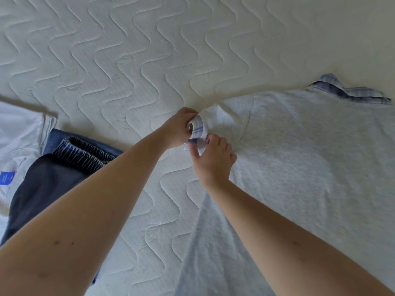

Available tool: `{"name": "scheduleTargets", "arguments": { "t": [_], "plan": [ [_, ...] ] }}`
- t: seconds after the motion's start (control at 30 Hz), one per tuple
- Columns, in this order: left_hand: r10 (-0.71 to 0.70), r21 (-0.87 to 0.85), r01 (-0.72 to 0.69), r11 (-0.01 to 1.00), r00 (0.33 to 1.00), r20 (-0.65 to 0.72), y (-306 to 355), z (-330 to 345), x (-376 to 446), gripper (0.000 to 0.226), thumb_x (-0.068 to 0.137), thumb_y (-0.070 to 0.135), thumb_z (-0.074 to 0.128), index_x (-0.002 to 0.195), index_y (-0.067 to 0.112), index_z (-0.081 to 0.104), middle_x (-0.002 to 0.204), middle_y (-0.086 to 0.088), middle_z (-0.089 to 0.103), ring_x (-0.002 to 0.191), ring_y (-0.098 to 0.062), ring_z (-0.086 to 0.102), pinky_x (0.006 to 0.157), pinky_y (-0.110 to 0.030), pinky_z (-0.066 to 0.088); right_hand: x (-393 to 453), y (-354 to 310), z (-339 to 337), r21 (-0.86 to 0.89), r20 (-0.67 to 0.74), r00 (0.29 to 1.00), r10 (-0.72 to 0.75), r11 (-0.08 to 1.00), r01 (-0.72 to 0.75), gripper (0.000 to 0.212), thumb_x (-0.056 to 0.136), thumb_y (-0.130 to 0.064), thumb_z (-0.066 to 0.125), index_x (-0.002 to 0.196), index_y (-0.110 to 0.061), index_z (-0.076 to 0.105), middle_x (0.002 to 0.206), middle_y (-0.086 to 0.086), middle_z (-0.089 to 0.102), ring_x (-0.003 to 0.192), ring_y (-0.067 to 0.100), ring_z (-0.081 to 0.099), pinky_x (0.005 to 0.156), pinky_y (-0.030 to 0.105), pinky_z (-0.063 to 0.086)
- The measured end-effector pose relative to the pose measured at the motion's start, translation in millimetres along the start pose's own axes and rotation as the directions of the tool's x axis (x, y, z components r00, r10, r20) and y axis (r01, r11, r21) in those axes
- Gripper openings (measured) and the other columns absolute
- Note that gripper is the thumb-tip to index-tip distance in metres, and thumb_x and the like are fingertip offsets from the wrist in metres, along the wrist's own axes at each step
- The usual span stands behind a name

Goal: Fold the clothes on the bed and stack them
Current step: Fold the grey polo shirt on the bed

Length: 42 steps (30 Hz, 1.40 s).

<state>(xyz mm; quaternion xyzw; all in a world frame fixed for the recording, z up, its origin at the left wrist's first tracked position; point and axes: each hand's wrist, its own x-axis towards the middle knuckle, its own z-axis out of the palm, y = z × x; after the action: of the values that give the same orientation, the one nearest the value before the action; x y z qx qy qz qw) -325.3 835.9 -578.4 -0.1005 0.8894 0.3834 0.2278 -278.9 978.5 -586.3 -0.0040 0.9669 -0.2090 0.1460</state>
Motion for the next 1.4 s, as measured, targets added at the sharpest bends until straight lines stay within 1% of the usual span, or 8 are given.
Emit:
{"name": "scheduleTargets", "arguments": {
  "t": [0.27,0.5,0.67,0.87,1.1,1.27,1.33,1.4],
  "plan": [
    [0.145,0.096,-0.154,0.983,0.985,0.094,-4.8,-6.1,-13.5,0.052,0.074,0.018,0.082,0.123,0.019,0.063,0.129,0.012,0.051,0.108,-0.003,0.048,0.075,0.008,0.026,-12.6,2.1,-0.9,0.112,-0.059,0.998,-0.01,0.994,0.016,0.035,0.086,-0.021,0.063,0.119,-0.022,0.056,0.115,-0.002,0.055,0.11,0.02,0.048,0.084,0.03,0.027],
    [0.116,0.034,-0.111,0.993,0.966,-0.231,-7.9,5.8,-20.2,0.02,0.09,0.01,0.059,0.105,0.008,0.072,0.116,-0.001,0.066,0.097,-0.015,0.06,0.073,-0.011,0.037,-21.2,-14.3,10.8,0.137,0.016,0.999,0.043,0.99,-0.045,0.054,0.079,-0.06,0.064,0.117,-0.024,0.051,0.114,-0.004,0.052,0.109,0.018,0.044,0.085,0.034,0.028],
    [0.225,0.078,-0.211,0.974,0.927,-0.299,-12.2,-3.6,-27.3,0.016,0.094,0.01,0.059,0.099,0.004,0.074,0.106,-0.008,0.071,0.094,-0.024,0.066,0.081,-0.025,0.046,-2.3,-16.3,7.4,0.104,0.02,0.994,0.11,0.988,-0.111,0.021,0.094,-0.039,0.049,0.105,-0.023,0.057,0.111,0.0,0.059,0.11,0.022,0.048,0.083,0.036,0.029],
    [0.018,-0.06,-0.055,0.997,0.873,-0.487,-13.8,-30.8,-10.3,0.027,0.099,0.013,0.046,0.108,0.011,0.071,0.095,-0.007,0.073,0.079,-0.015,0.071,0.073,-0.037,0.059,-15.2,-1.1,-10.6,0.193,-0.029,0.995,-0.092,0.976,0.096,0.018,0.094,-0.03,0.053,0.092,-0.013,0.057,0.086,0.002,0.062,0.076,0.021,0.059,0.067,0.034,0.046],
    [0.047,0.121,0.018,0.993,0.857,-0.514,-4.7,-55.9,10.9,0.028,0.098,0.016,0.037,0.101,0.017,0.065,0.075,0.002,0.067,0.057,0.002,0.061,0.051,-0.014,0.046,-17.5,-6.0,-27.4,0.139,-0.235,0.899,-0.369,0.903,0.407,0.01,0.089,-0.012,0.06,0.083,-0.005,0.059,0.07,0.009,0.057,0.051,0.025,0.05,0.046,0.034,0.039],
    [-0.496,-0.377,0.413,0.829,0.855,-0.155,13.3,-39.3,31.1,0.052,0.104,0.046,0.029,0.108,0.008,0.064,0.084,-0.006,0.067,0.071,-0.019,0.063,0.059,-0.031,0.048,-15.9,-3.6,-15.5,0.37,0.302,0.864,-0.403,0.885,0.284,0.044,0.093,-0.014,0.057,0.137,-0.014,0.049,0.128,0.005,0.061,0.112,0.023,0.058,0.095,0.028,0.041],
    [-0.58,-0.479,0.512,0.713,0.815,0.008,16.3,-30.5,27.9,0.071,0.096,0.067,0.022,0.095,0.011,0.065,0.084,-0.004,0.067,0.075,-0.017,0.062,0.061,-0.03,0.044,-19.0,8.7,-18.6,0.492,0.304,0.854,-0.423,0.837,0.239,0.044,0.095,-0.015,0.057,0.138,-0.016,0.05,0.133,0.001,0.059,0.12,0.017,0.054,0.101,0.023,0.037],
    [-0.55,-0.38,0.519,0.766,0.834,0.029,15.1,-23.8,23.3,0.07,0.089,0.075,0.035,0.098,0.012,0.064,0.098,-0.006,0.067,0.086,-0.019,0.061,0.073,-0.035,0.046,-22.7,25.0,-24.7,0.535,0.129,0.912,-0.39,0.801,0.267,0.038,0.095,-0.012,0.055,0.133,-0.015,0.055,0.13,-0.001,0.061,0.119,0.013,0.054,0.101,0.025,0.04]
  ]
}}
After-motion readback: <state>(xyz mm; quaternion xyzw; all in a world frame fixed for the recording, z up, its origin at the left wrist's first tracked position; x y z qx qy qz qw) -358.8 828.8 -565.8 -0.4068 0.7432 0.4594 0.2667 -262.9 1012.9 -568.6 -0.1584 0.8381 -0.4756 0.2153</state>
